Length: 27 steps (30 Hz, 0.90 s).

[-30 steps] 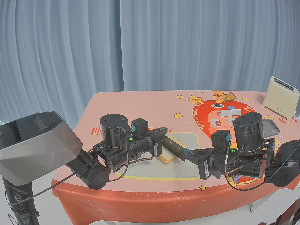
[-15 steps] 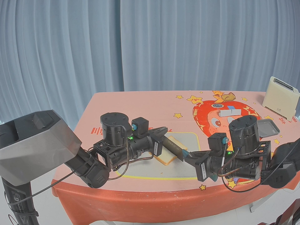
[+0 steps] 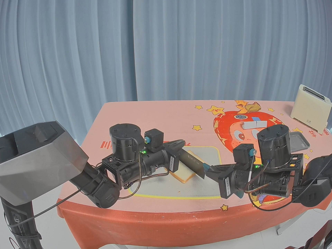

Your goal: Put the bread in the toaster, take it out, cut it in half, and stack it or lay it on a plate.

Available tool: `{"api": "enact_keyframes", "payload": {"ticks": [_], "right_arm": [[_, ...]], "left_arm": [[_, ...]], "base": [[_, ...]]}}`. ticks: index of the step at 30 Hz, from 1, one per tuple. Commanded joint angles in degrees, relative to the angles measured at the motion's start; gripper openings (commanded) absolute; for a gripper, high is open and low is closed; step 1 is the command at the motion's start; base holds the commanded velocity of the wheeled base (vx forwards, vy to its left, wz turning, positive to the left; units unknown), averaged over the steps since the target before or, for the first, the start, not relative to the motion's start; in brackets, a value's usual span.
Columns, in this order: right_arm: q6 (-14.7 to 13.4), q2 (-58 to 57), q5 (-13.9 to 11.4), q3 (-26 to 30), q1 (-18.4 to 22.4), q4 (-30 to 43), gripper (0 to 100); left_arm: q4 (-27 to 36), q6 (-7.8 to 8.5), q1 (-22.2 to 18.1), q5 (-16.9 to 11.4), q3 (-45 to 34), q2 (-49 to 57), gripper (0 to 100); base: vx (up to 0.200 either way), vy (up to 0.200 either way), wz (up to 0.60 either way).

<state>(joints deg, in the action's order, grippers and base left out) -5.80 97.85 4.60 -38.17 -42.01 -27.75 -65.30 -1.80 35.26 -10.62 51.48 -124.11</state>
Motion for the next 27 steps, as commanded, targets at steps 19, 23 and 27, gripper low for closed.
{"api": "enact_keyframes", "payload": {"ticks": [19, 23, 27], "right_arm": [[0.0, -0.6, 0.1, 0.4, -0.4, -0.2, 0], [0.0, -0.7, 0.1, 0.4, -0.4, -0.2, 0], [0.1, -0.8, 0.2, 0.4, -0.4, -0.2, 0]], "left_arm": [[-5.9, 0.22, -9.9, 0.1, -19.4, 24.0, 0], [-6.3, 0.31, -13.3, 0.1, -24.9, 29.5, 0], [-6.4, 0.40, -20.0, 0.2, -31.7, 36.0, 0]], "base": [[0.000, 0.000, 0.00], [0.000, 0.000, 0.00], [0.000, 0.000, 0.00]]}}
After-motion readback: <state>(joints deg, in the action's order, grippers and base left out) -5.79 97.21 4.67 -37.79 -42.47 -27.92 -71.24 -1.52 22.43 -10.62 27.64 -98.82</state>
